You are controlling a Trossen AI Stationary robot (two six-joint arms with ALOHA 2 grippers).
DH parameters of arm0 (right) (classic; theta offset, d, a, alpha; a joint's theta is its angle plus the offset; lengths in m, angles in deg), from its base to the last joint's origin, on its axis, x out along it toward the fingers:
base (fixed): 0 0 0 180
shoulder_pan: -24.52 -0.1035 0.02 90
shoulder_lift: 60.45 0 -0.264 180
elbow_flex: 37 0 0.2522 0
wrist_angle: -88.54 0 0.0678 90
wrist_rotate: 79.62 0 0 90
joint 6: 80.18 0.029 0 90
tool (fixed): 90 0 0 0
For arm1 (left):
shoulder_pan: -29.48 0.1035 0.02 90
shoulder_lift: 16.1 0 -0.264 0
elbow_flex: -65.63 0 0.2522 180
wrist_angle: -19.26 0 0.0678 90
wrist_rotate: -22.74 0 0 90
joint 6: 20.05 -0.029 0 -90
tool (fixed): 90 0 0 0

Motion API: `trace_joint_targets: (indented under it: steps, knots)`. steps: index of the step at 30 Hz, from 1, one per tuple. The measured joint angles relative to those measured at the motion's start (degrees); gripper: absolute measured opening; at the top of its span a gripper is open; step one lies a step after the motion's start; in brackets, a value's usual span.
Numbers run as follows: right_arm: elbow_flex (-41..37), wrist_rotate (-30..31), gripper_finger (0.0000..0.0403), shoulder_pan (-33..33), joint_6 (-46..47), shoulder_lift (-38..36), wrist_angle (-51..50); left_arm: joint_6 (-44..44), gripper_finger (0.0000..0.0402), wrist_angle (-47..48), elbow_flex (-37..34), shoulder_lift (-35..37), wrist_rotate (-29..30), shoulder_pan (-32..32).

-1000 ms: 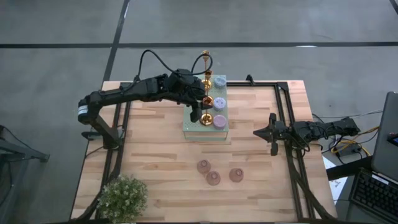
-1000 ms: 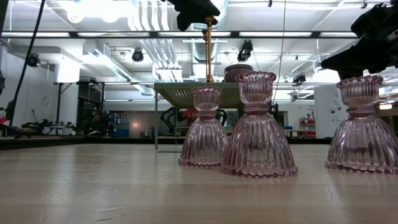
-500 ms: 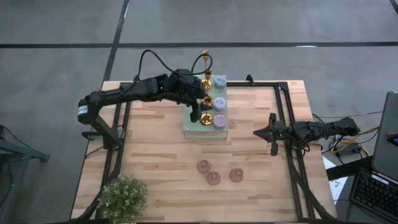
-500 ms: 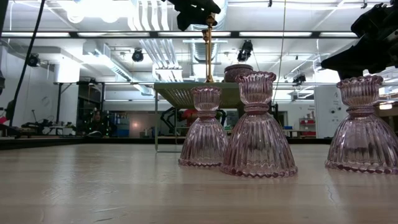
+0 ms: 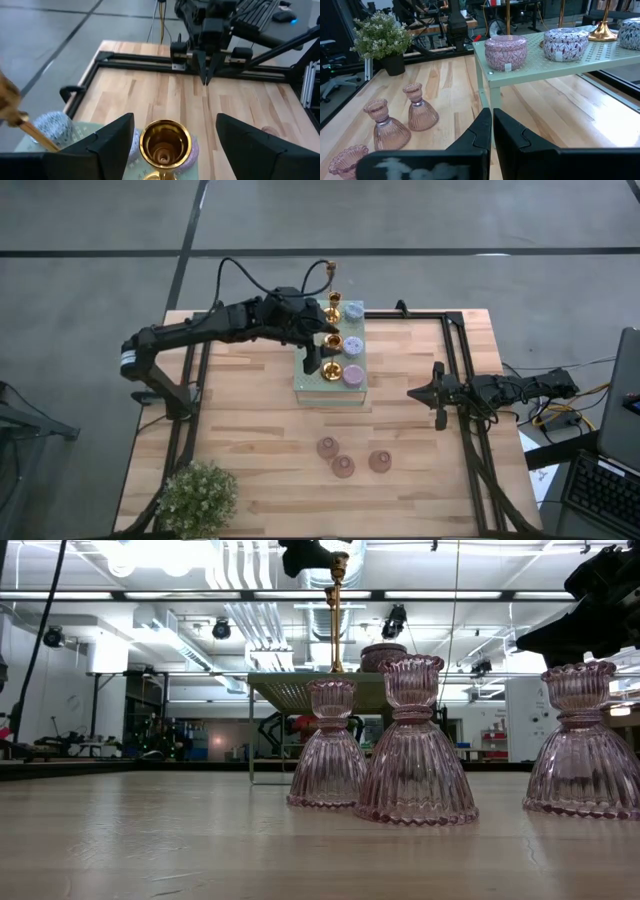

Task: Pick & Place candle stick holders
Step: Put the top pink glass candle holder on the shelf

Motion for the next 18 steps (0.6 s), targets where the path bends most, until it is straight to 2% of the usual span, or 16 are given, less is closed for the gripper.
trace_joint_targets:
  steps: [6,10,15,18]
  knots:
    - [0.0,0.0,0.0013,0.0,0.0,0.0,0.0,-1.3,0.0286,0.0,0.0,1.9,0.0,0.0]
    - [0.0,0.0,0.0013,0.0,0.0,0.0,0.0,-5.6,0.0285,1.7,-0.1,3.7,-1.3,-1.1]
    - [0.0,0.0,0.0013,0.0,0.0,0.0,0.0,-12.3,0.0285,5.9,-1.1,4.8,-5.8,-5.8]
    - [0.0,0.0,0.0013,0.0,0.0,0.0,0.0,-16.5,0.0283,7.3,-3.1,4.8,-6.6,-10.5]
